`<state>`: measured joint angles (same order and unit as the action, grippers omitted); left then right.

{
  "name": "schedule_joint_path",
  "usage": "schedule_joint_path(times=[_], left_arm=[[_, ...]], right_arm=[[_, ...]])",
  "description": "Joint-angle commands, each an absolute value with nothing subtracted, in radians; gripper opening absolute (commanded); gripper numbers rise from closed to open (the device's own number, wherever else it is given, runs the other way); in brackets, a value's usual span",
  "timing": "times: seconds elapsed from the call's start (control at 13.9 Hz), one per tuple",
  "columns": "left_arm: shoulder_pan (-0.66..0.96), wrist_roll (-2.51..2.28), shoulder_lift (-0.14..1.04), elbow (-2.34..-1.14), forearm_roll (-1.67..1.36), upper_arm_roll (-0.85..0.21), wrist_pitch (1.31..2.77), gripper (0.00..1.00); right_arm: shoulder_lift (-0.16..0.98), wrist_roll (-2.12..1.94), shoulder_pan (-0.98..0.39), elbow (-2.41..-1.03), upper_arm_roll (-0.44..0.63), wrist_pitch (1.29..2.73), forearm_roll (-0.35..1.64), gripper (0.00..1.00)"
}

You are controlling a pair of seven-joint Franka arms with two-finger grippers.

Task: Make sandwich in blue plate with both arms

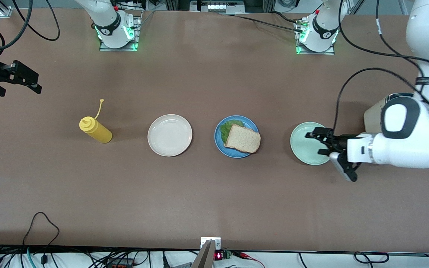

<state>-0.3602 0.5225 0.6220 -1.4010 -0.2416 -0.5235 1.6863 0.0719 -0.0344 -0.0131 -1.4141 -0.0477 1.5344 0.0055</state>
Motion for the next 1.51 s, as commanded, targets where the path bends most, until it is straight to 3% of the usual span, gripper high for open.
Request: schedule_joint_path(times=[0.0,0.29,0.58,0.79,0.94,1.15,1.44], left_arm=[[-0.353,0.392,0.595,-1.304,-0.112,-0.534,1.544,1.00],[-0.290,0.335,0.458,-1.301,0.087,-0.502,1.482,1.00],[-0.123,0.298,0.283,-1.389,0.095,-0.223,1.476,1.00],[0.033,0.027,0.140,-1.581,0.094,-0.053,1.582,1.00],[0.060,-0.023,0.056,-1.682,0.100,-0.032,1.692,1.00],[0.155,-0.020,-0.009,-1.701,0.002,0.081,1.693,1.00],[0.167,0.078,0.002,-1.643,-0.017,0.081,1.609,1.00]], right_arm=[[0.066,-0.041,-0.003,-1.410,-0.057,1.529,0.011,1.00],[0.066,-0.041,-0.003,-1.410,-0.057,1.529,0.008,1.00],[0.066,-0.041,-0.003,-1.411,-0.057,1.532,0.008,1.00],[0.066,-0.041,-0.003,-1.410,-0.057,1.534,0.008,1.00],[0.066,-0.041,-0.002,-1.410,-0.057,1.534,0.008,1.00],[0.066,-0.041,-0.002,-1.410,-0.057,1.534,0.008,1.00],[0.066,-0.041,-0.002,-1.410,-0.057,1.534,0.008,1.00]])
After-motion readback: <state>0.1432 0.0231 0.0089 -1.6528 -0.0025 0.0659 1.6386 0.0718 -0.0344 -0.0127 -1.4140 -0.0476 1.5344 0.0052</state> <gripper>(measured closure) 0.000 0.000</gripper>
